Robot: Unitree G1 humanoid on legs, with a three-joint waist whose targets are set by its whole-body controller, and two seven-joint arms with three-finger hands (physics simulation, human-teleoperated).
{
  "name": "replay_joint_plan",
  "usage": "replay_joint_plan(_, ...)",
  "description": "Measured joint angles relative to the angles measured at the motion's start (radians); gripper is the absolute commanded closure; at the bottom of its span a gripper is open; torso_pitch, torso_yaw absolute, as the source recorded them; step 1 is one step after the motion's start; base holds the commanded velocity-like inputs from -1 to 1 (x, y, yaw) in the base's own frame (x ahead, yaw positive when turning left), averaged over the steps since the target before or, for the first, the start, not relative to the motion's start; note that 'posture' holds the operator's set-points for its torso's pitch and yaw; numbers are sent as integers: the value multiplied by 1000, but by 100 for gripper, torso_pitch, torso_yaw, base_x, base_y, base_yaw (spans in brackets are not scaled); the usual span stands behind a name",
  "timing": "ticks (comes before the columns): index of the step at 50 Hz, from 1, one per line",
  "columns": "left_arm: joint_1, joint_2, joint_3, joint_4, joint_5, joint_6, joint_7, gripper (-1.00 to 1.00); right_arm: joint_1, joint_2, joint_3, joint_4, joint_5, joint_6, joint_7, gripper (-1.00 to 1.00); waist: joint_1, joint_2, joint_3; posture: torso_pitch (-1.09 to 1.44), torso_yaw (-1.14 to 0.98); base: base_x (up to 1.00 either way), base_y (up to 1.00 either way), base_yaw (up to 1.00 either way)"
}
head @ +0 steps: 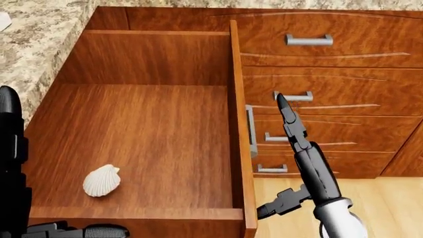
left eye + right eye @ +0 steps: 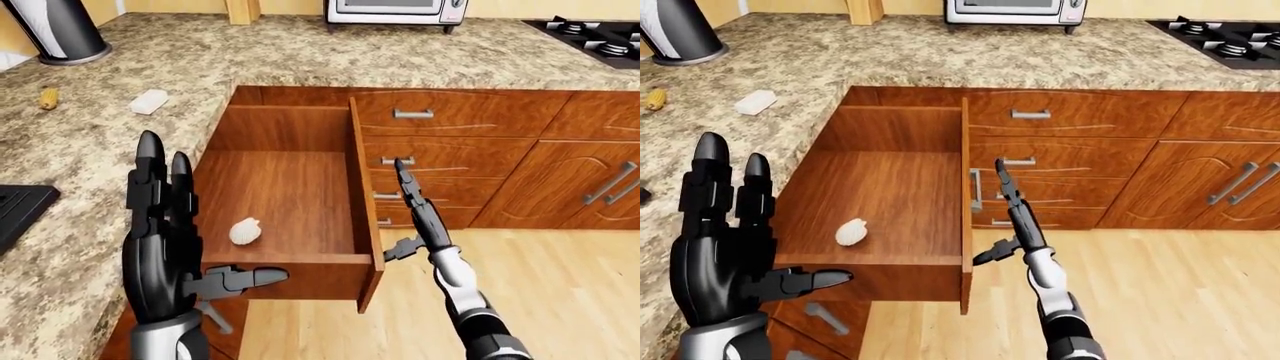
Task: Close the right drawer.
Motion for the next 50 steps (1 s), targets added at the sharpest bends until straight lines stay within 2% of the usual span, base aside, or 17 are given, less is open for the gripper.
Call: replay_joint_plan(50, 3, -1, -1, 0, -2, -4, -3, -100, -94, 66, 57, 86, -76, -6, 2, -100, 1, 4, 1, 0, 0, 0, 0, 0)
